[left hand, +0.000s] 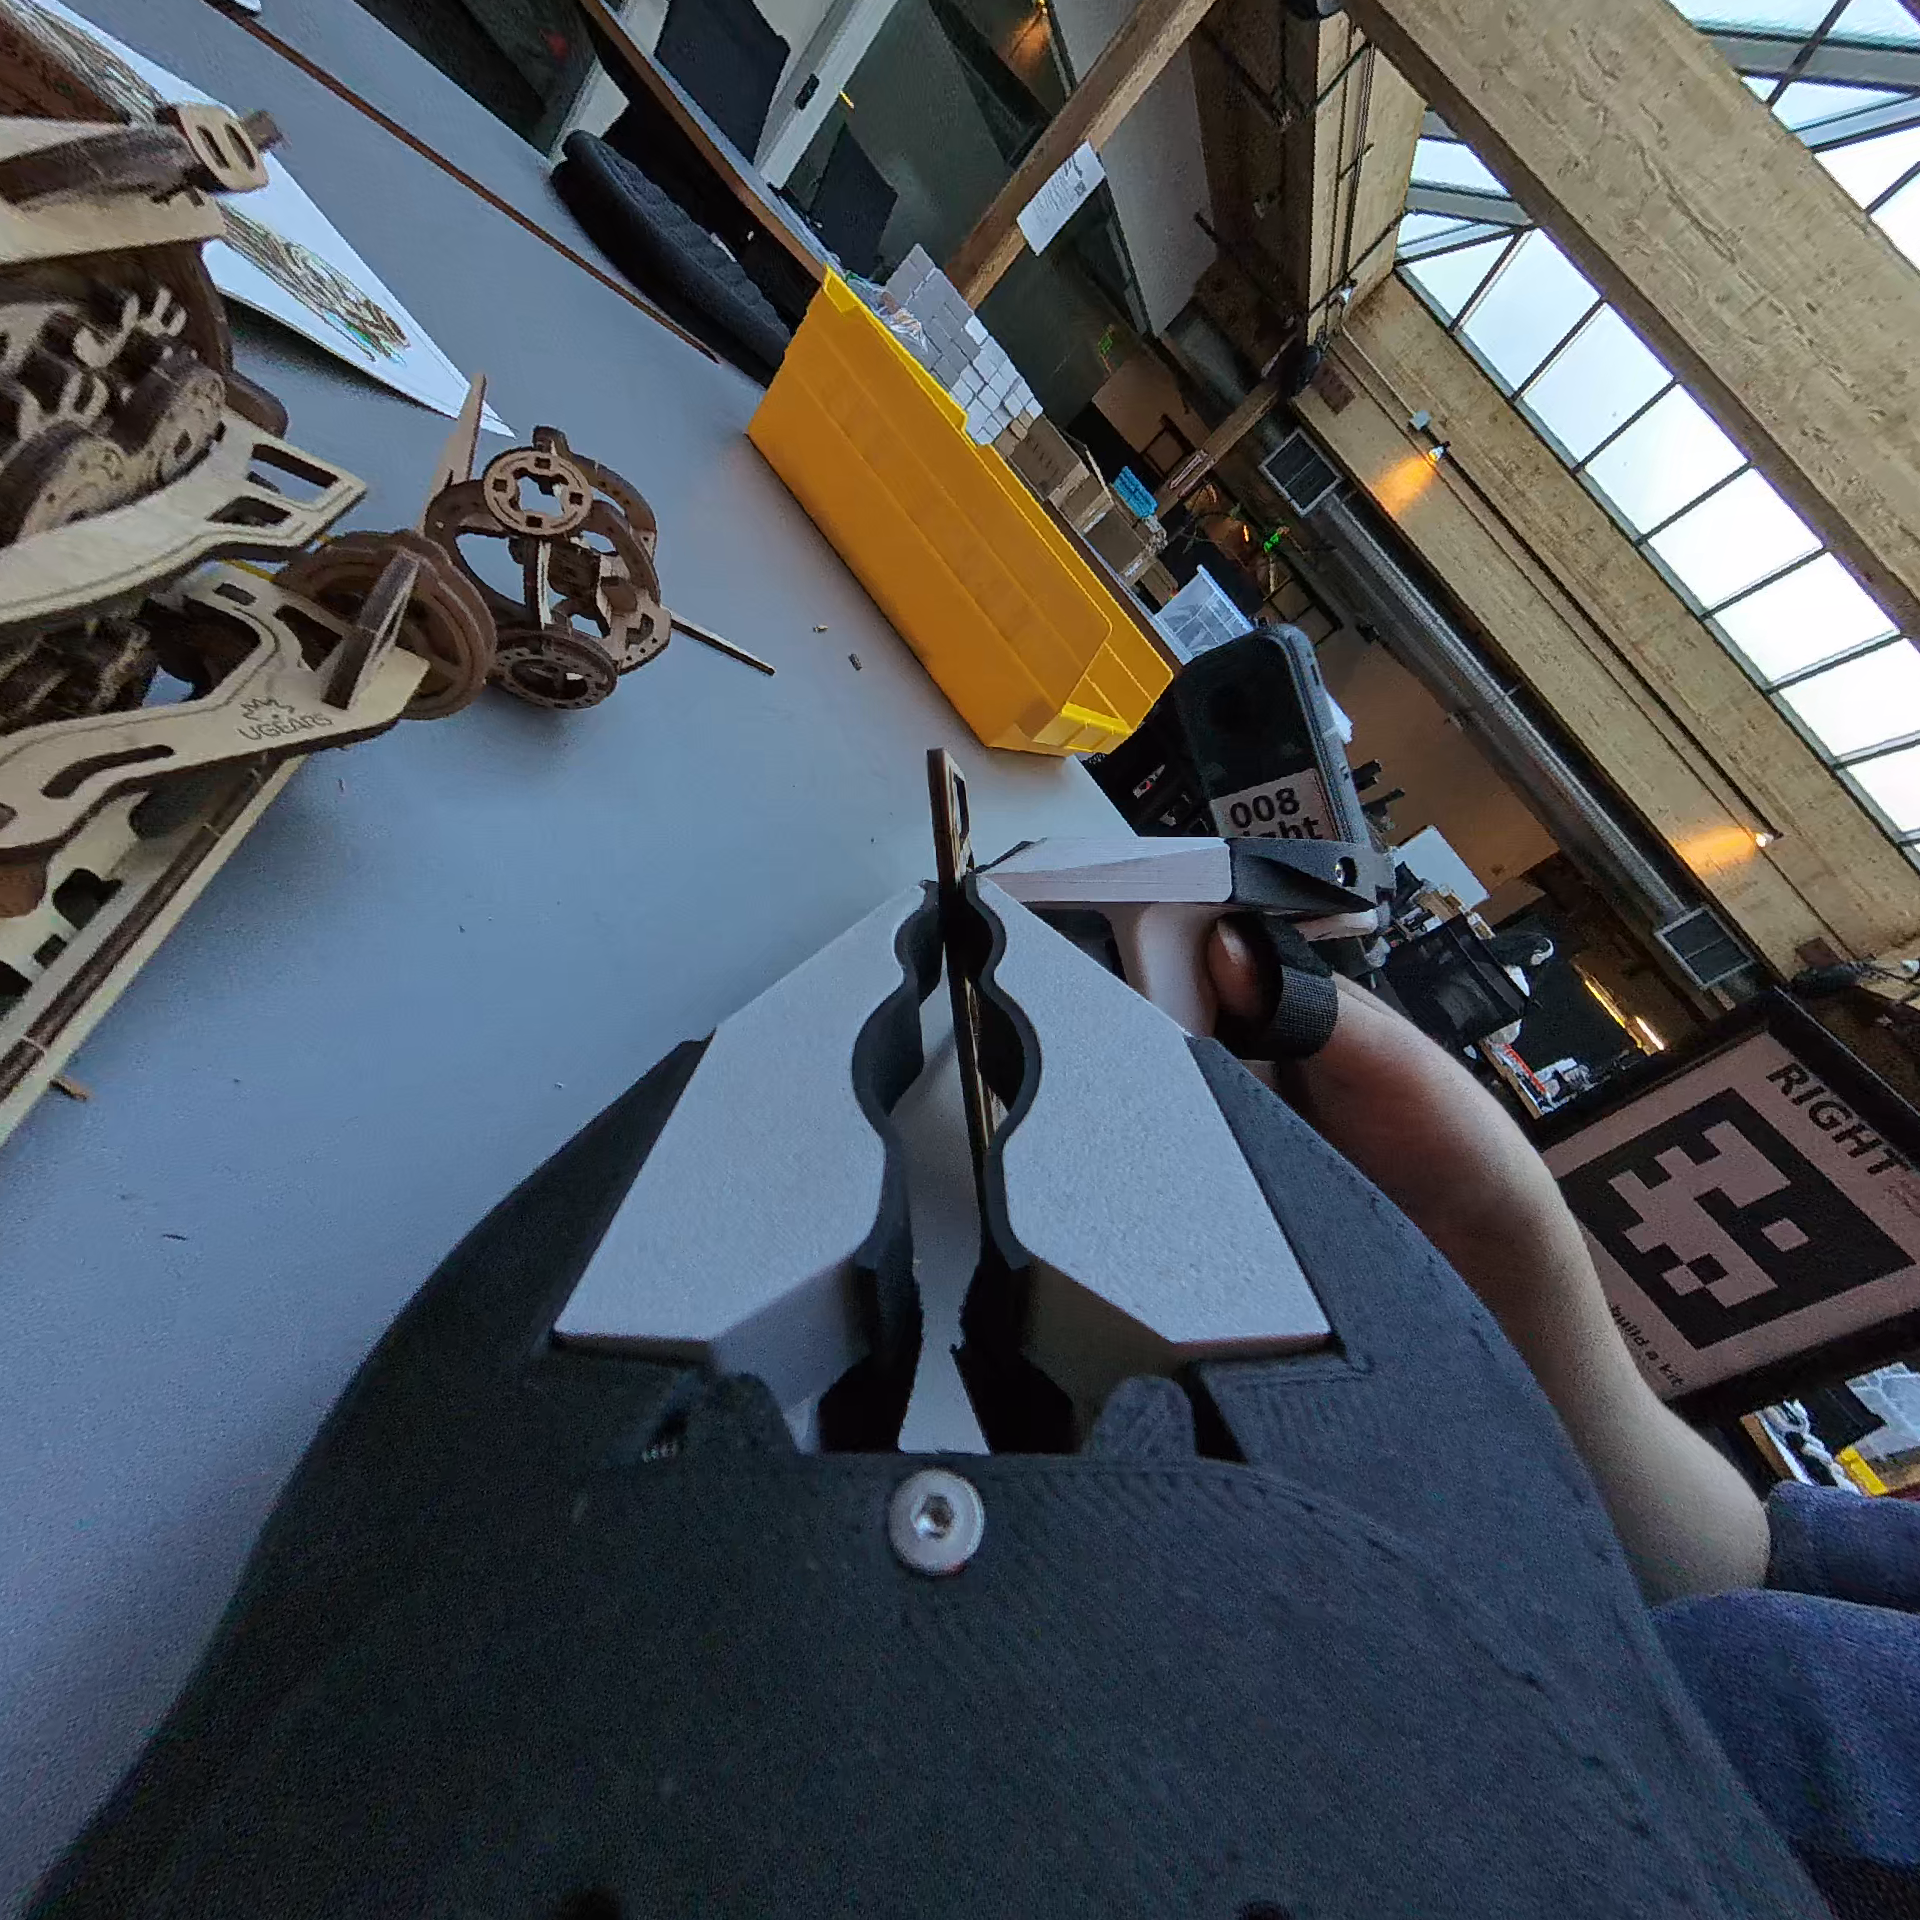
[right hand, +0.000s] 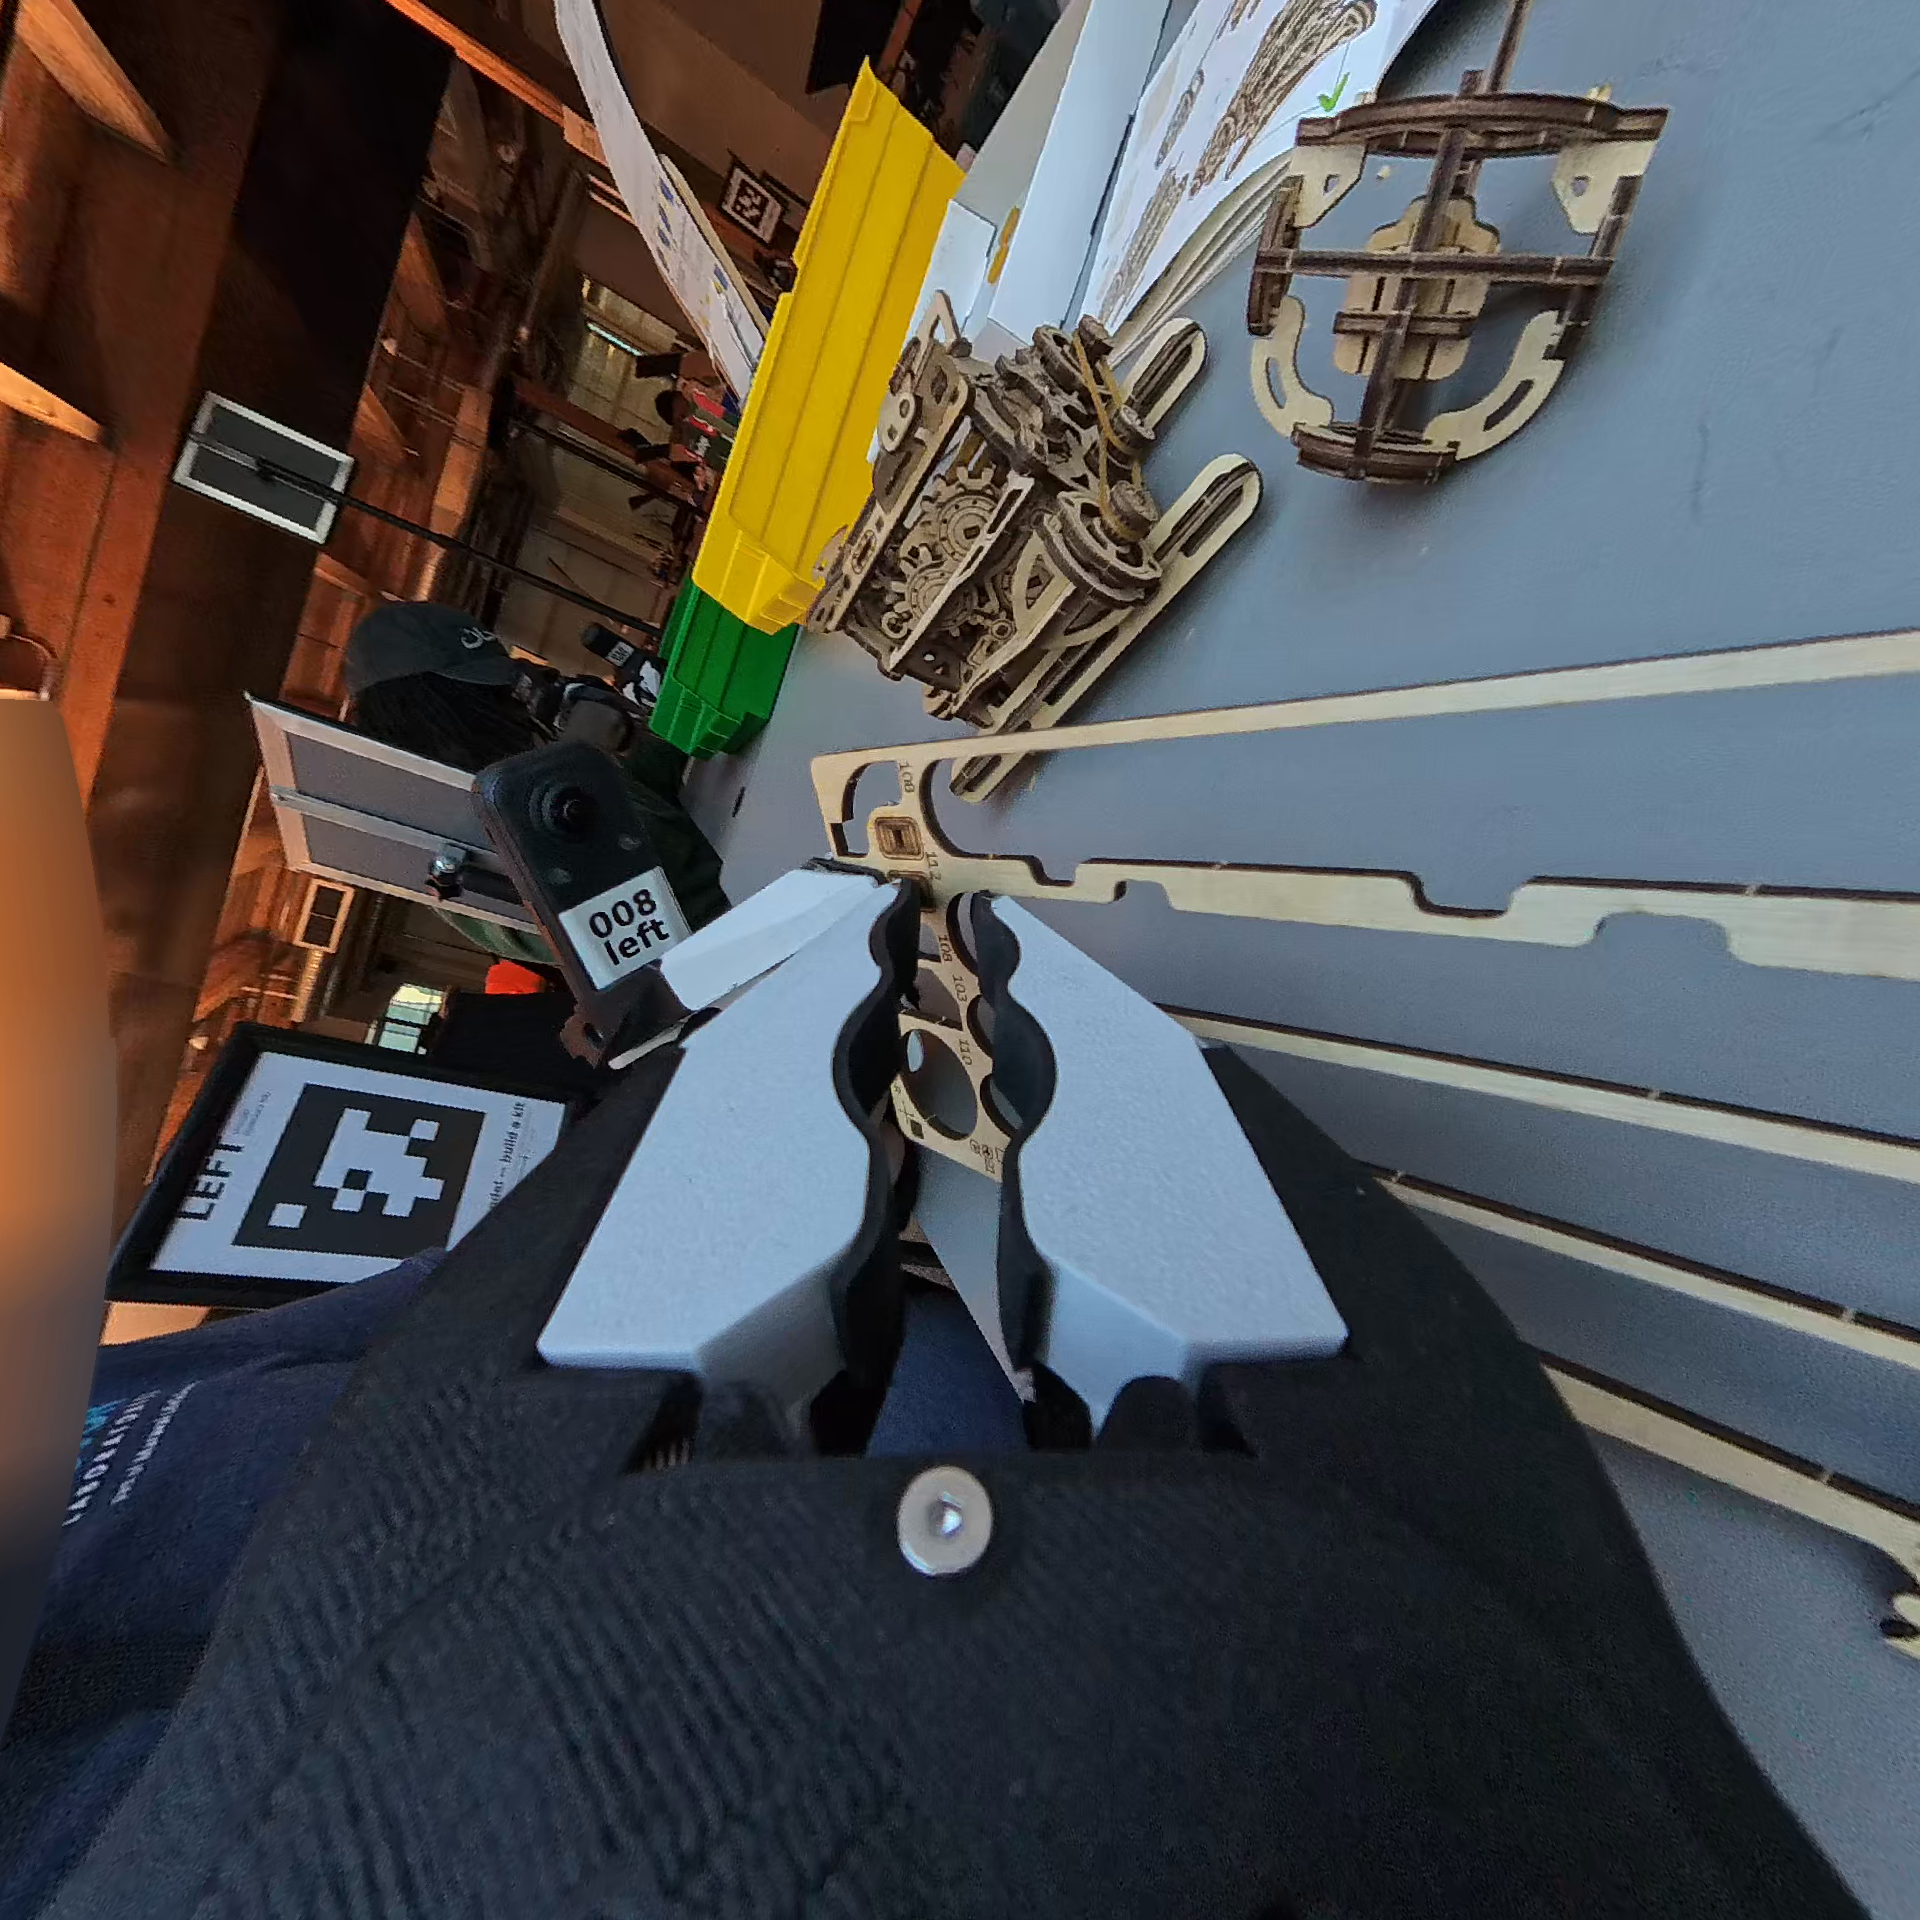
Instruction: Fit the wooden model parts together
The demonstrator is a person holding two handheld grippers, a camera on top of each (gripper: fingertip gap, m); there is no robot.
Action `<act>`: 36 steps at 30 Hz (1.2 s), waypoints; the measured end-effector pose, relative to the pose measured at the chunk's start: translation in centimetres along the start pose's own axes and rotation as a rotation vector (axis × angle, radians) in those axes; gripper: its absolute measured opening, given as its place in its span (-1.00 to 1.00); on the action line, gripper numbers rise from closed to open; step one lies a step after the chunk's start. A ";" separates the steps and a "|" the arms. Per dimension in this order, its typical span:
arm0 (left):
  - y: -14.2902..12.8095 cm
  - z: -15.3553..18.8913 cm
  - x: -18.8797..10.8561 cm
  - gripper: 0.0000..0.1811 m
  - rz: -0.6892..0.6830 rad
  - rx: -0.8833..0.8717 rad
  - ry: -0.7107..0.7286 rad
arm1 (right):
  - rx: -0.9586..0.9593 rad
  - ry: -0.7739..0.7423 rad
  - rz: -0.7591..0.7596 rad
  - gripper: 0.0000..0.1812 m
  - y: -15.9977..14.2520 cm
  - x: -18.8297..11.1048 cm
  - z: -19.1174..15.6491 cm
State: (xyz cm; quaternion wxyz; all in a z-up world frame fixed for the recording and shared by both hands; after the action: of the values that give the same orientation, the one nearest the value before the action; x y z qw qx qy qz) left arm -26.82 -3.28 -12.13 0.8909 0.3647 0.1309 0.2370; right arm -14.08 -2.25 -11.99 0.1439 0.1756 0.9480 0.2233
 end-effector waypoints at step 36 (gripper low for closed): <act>-1.4 -1.4 0.0 -1.00 -0.107 -0.149 0.100 | -0.063 -0.084 -0.027 -0.94 -1.4 0.7 1.6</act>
State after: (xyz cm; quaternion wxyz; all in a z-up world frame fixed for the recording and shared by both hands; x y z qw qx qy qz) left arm -26.89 -3.32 -14.06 0.9193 0.2775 0.1763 0.2162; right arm -14.57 -2.53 -14.14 0.1920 0.1674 0.9359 0.2435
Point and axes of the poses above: each gripper's, where its closed fingertips meet, x out along the fingers, y out of its top, z = x × y across the jaws, the point moved 7 cm from there along -x, back along the fingers, and after that the axes turned 2 degrees about y, right-handed, at the moved point
